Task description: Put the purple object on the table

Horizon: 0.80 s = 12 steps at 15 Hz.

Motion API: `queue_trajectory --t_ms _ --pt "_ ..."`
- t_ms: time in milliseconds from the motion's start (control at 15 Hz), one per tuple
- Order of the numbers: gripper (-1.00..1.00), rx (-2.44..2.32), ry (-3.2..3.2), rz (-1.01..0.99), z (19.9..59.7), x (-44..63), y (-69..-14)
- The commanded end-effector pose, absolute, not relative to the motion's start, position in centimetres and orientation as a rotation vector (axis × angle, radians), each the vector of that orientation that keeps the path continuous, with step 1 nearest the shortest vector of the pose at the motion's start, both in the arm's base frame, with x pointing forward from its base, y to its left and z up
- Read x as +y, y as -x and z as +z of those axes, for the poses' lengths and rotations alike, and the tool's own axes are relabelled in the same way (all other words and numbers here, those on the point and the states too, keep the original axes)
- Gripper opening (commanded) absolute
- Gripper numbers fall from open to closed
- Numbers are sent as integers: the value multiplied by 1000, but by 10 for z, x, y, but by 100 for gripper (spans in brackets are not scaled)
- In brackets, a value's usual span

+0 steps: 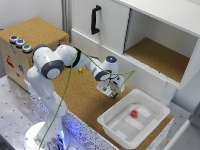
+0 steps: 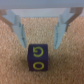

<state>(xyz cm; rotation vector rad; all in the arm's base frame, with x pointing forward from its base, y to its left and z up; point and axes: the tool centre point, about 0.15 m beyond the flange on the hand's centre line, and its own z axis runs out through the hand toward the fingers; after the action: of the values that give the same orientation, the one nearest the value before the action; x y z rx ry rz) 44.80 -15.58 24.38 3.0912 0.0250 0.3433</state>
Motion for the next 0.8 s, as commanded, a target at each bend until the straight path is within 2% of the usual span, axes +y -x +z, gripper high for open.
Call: queue_trajectory --t_ms 0,533,733 --pt "100 -2 -3133 407 318 -153 -439" --pt "100 83 -3160 461 392 -205 -429" --pt "100 45 -3202 475 399 -245 -420"
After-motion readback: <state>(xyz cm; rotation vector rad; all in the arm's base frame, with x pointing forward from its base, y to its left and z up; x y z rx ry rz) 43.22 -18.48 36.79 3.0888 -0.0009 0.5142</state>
